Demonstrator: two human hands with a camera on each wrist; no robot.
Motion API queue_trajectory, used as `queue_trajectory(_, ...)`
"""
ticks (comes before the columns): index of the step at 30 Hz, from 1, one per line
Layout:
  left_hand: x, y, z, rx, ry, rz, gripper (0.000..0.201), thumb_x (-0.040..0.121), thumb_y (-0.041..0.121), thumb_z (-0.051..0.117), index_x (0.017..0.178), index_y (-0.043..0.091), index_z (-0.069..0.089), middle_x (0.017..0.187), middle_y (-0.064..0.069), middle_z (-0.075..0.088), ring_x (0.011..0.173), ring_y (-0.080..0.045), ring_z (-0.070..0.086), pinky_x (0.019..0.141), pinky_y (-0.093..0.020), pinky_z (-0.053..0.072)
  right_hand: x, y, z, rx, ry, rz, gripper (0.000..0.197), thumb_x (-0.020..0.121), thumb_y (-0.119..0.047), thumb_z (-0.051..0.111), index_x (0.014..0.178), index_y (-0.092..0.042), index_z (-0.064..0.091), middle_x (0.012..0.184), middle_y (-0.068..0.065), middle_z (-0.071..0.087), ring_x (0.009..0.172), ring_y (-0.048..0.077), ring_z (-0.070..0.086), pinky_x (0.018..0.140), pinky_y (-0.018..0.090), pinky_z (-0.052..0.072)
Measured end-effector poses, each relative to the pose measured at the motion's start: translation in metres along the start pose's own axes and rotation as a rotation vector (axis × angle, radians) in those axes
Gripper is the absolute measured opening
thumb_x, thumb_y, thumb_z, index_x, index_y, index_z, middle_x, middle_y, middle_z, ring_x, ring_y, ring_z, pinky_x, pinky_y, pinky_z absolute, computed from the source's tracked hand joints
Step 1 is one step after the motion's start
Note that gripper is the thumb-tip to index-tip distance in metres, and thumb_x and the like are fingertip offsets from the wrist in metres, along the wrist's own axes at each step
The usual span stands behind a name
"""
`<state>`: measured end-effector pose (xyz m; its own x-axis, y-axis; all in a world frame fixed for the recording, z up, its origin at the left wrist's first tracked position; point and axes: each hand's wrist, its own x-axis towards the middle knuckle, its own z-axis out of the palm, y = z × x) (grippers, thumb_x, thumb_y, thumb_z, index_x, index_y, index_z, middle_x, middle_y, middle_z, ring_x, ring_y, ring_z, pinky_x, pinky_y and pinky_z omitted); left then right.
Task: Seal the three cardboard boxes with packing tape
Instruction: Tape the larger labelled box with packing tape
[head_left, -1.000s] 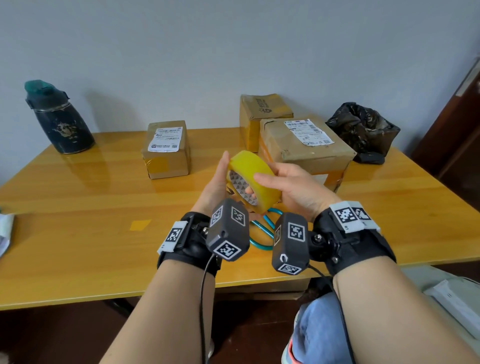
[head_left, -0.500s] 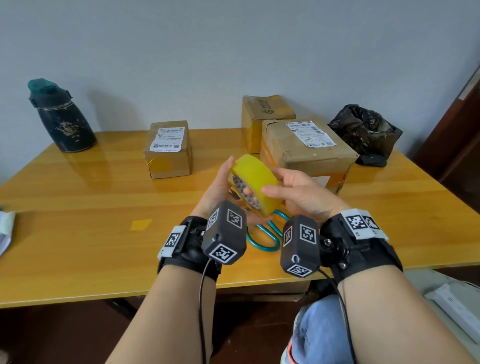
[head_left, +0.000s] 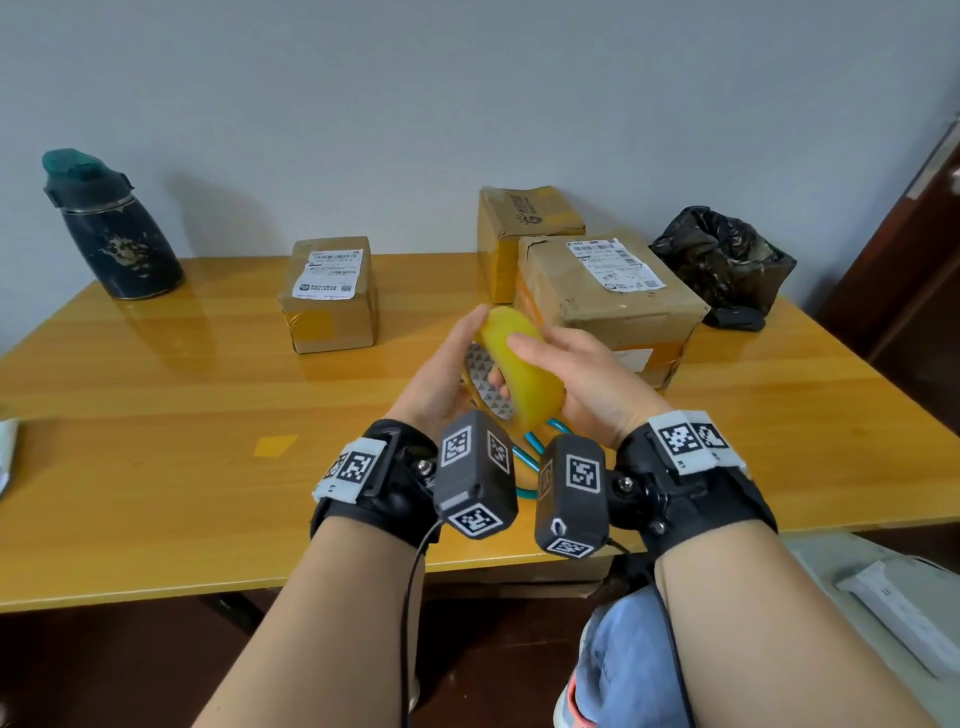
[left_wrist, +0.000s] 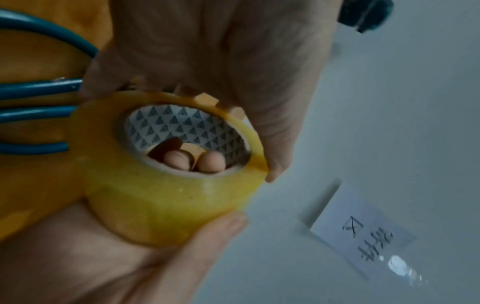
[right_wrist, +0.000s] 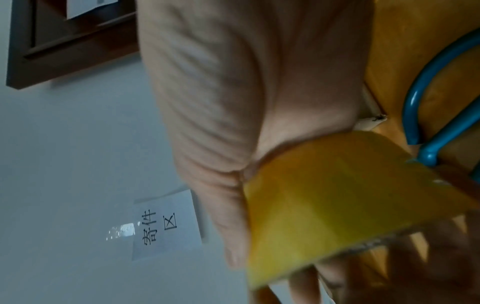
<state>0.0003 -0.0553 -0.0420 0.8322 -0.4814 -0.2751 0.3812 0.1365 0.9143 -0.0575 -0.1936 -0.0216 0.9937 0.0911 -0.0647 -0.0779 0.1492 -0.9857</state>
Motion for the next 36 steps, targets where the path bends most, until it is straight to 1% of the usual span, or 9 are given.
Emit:
queue_trajectory(3,-0.005,-0.001,-0.007,-0.191,0.013,-0.106,0.067,0.09,0.066,0.041,0.076,0.011,0.077,0.069,-0.012,0.073,0.087,-0.034,0.061,0.102,-0.051,0.042,-0.003,0.003,-0.005,-0.017,-0.078,0.019,0.036,0.087,-0.011,0.062,0.122,-0.004,0.057,0.116,0.025,0.064,0.11,0.042,0.06,0.095,0.055,0.048)
queue_trajectory(7,-0.006,-0.003,-0.007,-0.142,-0.04,-0.135,0.072,0.09,0.066,0.039,0.063,0.011,0.078,0.071,-0.015,0.072,0.099,-0.042,0.062,0.105,-0.058,0.038,-0.002,0.005,-0.001,-0.047,0.009,0.029,0.031,0.09,-0.02,0.061,0.115,-0.003,0.061,0.111,0.029,0.064,0.102,0.043,0.061,0.098,0.064,0.042)
queue_trajectory(11,-0.008,0.0,-0.001,-0.056,-0.011,-0.055,0.034,0.085,0.051,0.062,0.084,0.019,0.075,0.081,-0.008,0.075,0.094,-0.033,0.063,0.097,-0.062,0.044,0.0,0.004,0.006,-0.142,0.124,-0.005,0.038,0.092,-0.039,0.059,0.105,-0.004,0.068,0.077,0.015,0.069,0.075,0.029,0.063,0.086,0.052,0.051)
queue_trajectory(15,-0.004,-0.003,0.0,-0.046,0.005,-0.043,0.09,0.053,0.054,0.088,0.13,0.027,0.05,0.135,-0.008,0.051,0.115,-0.032,0.058,0.087,-0.057,0.052,0.001,0.002,0.004,-0.198,0.18,-0.059,0.041,0.093,-0.045,0.052,0.087,-0.009,0.07,0.062,0.006,0.067,0.06,0.02,0.063,0.07,0.035,0.056)
queue_trajectory(20,-0.005,-0.005,-0.001,-0.183,-0.011,-0.077,0.035,0.084,0.048,0.062,0.101,0.017,0.065,0.105,-0.015,0.068,0.103,-0.036,0.061,0.099,-0.063,0.041,0.0,0.007,-0.01,-0.053,0.019,-0.002,0.035,0.085,-0.026,0.066,0.113,-0.006,0.063,0.092,0.016,0.07,0.087,0.029,0.066,0.09,0.051,0.052)
queue_trajectory(23,-0.011,-0.009,0.001,-0.437,-0.106,-0.212,0.054,0.077,0.052,0.063,0.099,0.003,0.068,0.096,-0.027,0.069,0.11,-0.045,0.055,0.106,-0.065,0.032,-0.001,0.011,-0.019,-0.079,-0.071,0.01,0.046,0.081,-0.015,0.067,0.124,-0.006,0.056,0.116,0.017,0.066,0.108,0.033,0.063,0.095,0.046,0.05)
queue_trajectory(27,-0.008,-0.014,0.0,-0.578,-0.107,-0.326,0.079,0.076,0.067,0.057,0.116,-0.001,0.054,0.116,-0.034,0.058,0.12,-0.052,0.046,0.108,-0.066,0.023,-0.004,0.014,-0.022,-0.102,-0.06,0.009,0.042,0.077,-0.011,0.065,0.118,-0.008,0.058,0.114,0.018,0.066,0.103,0.029,0.063,0.094,0.046,0.049)
queue_trajectory(32,-0.005,-0.007,0.001,-0.132,0.047,-0.133,0.042,0.091,0.051,0.052,0.095,0.01,0.062,0.078,-0.01,0.073,0.078,-0.025,0.069,0.092,-0.05,0.047,-0.006,0.016,-0.015,-0.007,0.049,0.037,0.031,0.089,-0.016,0.062,0.118,-0.004,0.061,0.114,0.023,0.065,0.104,0.036,0.062,0.094,0.052,0.049)
queue_trajectory(36,-0.009,-0.011,0.006,0.027,0.059,-0.051,0.085,0.064,0.06,0.076,0.13,0.015,0.048,0.119,-0.013,0.062,0.102,-0.029,0.066,0.089,-0.056,0.052,0.0,0.01,-0.002,-0.086,0.142,0.027,0.023,0.093,-0.03,0.059,0.104,-0.011,0.068,0.104,0.015,0.072,0.097,0.031,0.069,0.088,0.045,0.055)
